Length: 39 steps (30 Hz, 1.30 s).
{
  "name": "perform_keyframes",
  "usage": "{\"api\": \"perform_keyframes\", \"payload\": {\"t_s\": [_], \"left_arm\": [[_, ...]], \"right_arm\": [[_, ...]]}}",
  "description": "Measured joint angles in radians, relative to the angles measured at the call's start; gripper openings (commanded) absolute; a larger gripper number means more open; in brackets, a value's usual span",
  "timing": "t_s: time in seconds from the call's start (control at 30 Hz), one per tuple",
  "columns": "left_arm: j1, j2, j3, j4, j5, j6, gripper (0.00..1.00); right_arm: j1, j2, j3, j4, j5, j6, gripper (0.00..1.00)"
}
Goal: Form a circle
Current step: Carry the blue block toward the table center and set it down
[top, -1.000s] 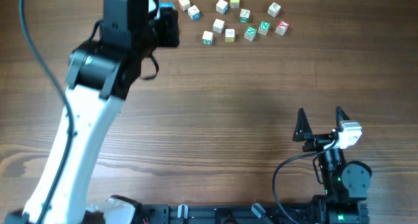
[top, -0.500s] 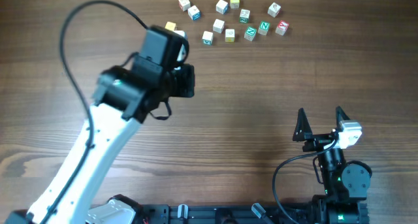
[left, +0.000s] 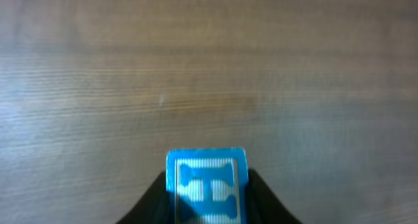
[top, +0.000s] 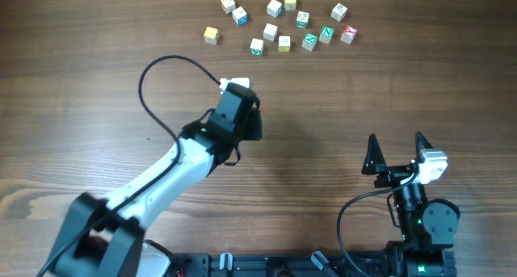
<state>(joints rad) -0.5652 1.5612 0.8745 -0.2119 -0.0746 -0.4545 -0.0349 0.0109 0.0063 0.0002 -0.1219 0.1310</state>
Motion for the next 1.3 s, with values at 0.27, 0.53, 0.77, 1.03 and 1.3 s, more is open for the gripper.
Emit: {"api": "perform_keyframes", "payload": {"t_s": [0.27,0.53,0.77,1.03,1.3], "left_arm": [[-0.026,0.161,0.000,0.109,-0.042,-0.041,0.24],[-0.026,0.190,0.000,0.183,-0.116,-0.092,0.29],[-0.030,0.195,0.000,0.198,-0.159,-0.098,0.30],[-0.148,0.209,0.000,0.193,-0.164,-0.109,0.32],[-0.194,0.228,0.000,0.180,-0.174,-0.113,0.35]], "right_arm": [[0.000,0.000,0.000,0.000,0.000,0.000,1.00],[0.000,0.000,0.000,0.000,0.000,0.000,1.00],[0.000,0.000,0.000,0.000,0.000,0.000,1.00],[0.000,0.000,0.000,0.000,0.000,0.000,1.00],[0.000,0.000,0.000,0.000,0.000,0.000,1.00]]}}
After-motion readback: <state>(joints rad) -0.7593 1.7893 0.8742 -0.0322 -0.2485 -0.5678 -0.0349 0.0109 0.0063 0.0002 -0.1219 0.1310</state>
